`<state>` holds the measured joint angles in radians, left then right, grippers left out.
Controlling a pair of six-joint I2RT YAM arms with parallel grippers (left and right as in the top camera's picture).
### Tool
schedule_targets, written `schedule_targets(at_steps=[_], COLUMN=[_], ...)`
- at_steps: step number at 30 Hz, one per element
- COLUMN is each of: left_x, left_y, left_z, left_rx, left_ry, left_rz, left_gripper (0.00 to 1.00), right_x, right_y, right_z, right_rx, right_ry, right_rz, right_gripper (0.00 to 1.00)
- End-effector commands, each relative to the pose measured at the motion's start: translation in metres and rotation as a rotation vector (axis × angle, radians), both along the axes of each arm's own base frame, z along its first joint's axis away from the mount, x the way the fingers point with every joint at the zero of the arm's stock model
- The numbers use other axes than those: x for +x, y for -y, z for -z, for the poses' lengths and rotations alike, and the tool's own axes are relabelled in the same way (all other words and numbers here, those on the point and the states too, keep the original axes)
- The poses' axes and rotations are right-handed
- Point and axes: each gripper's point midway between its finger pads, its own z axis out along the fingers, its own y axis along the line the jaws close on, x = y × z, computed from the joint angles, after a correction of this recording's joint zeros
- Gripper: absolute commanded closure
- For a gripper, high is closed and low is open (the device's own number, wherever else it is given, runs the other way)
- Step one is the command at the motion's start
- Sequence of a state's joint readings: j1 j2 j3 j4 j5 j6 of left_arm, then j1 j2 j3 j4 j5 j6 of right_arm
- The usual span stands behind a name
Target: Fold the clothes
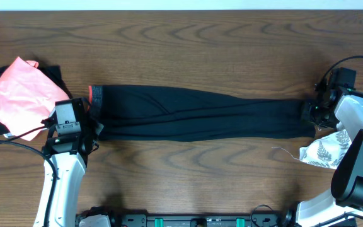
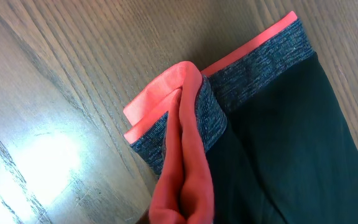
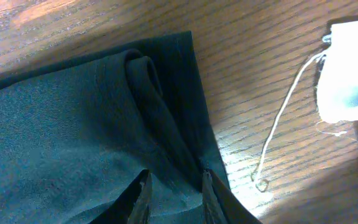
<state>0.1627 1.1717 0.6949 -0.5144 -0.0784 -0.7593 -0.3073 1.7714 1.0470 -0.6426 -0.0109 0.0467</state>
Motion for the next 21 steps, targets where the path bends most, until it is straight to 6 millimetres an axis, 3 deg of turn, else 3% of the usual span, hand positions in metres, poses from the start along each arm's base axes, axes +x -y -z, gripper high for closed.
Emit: schedule_targets(at_steps=[1,5,12,16,21], left_x=[0.001,0.001,0.001,0.003,0.004], left_y=[-0.005,-0.005,-0.005,-0.005,-0.005], left_z=[-0.002,-0.002,-0.004,-0.012,-0.017], left_rx=[0.018,0.018,0.029,0.048,0.052], left_ry=[0.003,0.003,0.008,0.031,0.052], left_rz=[-0.015,-0.015,0.006,0.03,0.029], left_gripper=[0.94,0.94,0.94,0.94,0.94], right_x=[-0.005,-0.006,-0.005,-0.007,-0.009], right_y=[-0.003,-0.003,-0.014,-0.016,-0.018], right_z=[0.006,0.006,0.0,-0.026,-0.077], right_rx=[0.008,0.01,0.066,0.066,0.04], right_ry=[-0.016,-0.018,-0.005,0.027,0.142], right_rz=[-0.013,-0.013,-0.024,-0.024,-0.022], right_gripper=[0.75,0.99,0.99,0.99,0.99])
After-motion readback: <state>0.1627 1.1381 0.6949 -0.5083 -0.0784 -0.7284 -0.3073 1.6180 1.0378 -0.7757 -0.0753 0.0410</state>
